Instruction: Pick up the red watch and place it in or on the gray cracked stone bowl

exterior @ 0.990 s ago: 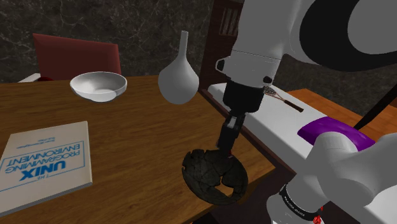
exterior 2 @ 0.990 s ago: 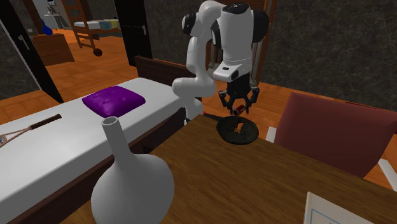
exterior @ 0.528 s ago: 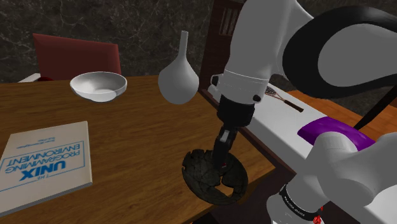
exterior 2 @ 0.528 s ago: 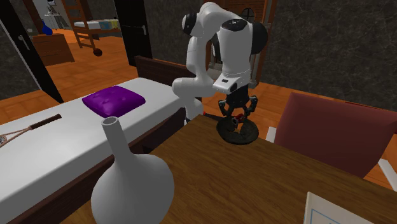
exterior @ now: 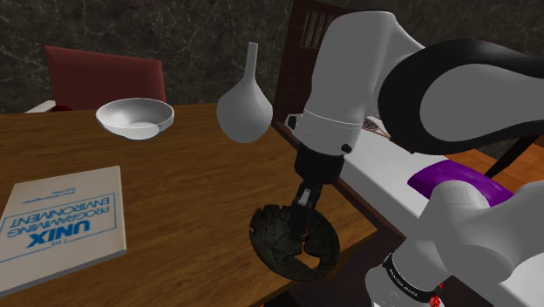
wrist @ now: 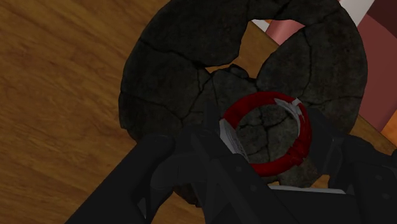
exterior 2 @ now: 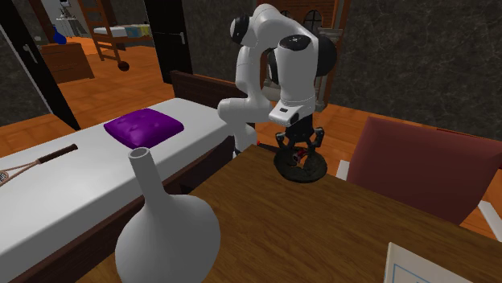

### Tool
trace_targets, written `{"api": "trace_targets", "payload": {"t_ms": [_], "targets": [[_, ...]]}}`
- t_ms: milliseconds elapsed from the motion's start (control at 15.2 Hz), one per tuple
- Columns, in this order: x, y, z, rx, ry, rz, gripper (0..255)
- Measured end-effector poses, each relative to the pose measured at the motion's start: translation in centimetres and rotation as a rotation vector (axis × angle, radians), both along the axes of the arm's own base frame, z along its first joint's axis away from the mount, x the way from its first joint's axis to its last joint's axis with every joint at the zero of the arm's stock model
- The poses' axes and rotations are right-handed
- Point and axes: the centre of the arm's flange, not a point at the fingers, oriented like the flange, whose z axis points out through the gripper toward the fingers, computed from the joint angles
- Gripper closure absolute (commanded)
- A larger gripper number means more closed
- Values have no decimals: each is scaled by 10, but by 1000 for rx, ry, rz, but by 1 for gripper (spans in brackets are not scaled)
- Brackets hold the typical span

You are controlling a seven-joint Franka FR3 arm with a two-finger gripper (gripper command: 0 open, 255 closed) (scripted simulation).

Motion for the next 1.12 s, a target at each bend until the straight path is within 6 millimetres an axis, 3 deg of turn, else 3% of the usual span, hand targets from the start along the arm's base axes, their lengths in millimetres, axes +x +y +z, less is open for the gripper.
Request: {"api": "trace_targets", "payload": {"t_ms": [132,198,594,858,1122], "targets": [[0,0,0,0,0,0,255],[0,0,0,0,0,0,0],[0,0,0,0,0,0,0],[5,-6,37,1,-1,0,0],[7,-7,48,0,0,0,0]]}}
